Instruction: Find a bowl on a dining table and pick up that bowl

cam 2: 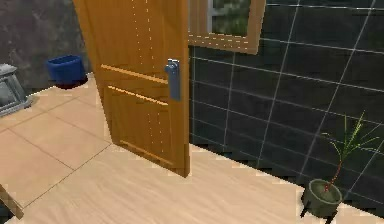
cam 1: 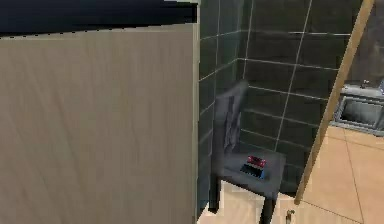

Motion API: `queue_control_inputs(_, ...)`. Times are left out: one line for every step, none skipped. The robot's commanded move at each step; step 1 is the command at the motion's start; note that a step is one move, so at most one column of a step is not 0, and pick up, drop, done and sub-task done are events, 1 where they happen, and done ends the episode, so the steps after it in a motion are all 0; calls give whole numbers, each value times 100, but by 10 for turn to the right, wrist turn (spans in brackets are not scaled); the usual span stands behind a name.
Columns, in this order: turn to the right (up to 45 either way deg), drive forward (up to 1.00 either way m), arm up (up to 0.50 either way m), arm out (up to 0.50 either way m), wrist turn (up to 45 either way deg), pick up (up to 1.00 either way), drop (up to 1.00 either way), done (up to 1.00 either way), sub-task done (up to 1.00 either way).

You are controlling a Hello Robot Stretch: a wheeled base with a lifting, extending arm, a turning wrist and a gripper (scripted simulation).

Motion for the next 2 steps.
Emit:
queue_control_inputs(-450, 0, 0, 0, 0, 0, 0, 0, 0)
queue_control_inputs(-450, 0, 0, 0, 0, 0, 0, 0, 0)
